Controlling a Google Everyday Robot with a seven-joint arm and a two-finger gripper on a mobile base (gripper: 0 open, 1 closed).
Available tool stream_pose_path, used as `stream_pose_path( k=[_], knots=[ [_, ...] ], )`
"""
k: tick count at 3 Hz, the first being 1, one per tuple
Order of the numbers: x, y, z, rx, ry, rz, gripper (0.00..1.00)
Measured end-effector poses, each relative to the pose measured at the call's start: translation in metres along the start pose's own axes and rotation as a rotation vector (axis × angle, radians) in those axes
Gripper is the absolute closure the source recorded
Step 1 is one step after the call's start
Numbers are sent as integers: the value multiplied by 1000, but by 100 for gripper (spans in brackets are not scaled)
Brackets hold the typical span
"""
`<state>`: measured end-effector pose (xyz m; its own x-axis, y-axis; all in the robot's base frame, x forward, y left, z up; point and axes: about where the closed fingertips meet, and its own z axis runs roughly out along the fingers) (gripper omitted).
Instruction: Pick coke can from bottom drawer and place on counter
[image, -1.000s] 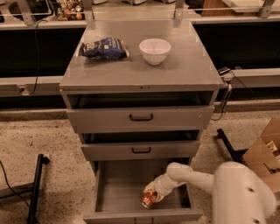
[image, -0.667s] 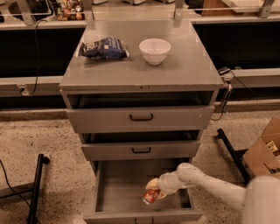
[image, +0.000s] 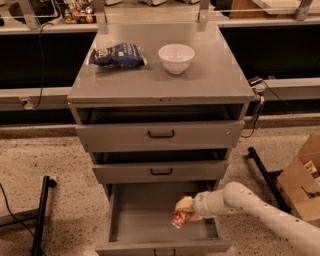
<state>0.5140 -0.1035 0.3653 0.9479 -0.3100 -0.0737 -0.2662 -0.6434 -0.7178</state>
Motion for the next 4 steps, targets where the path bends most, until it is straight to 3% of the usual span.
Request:
stream_pose_path(
  k=[1,3,4],
  knots=[
    [18,-33,-59,-71,-10,-32,100],
    [44,-81,-149,-294,-4,-71,100],
    [56,-105,-189,-359,23,-62,100]
  ],
)
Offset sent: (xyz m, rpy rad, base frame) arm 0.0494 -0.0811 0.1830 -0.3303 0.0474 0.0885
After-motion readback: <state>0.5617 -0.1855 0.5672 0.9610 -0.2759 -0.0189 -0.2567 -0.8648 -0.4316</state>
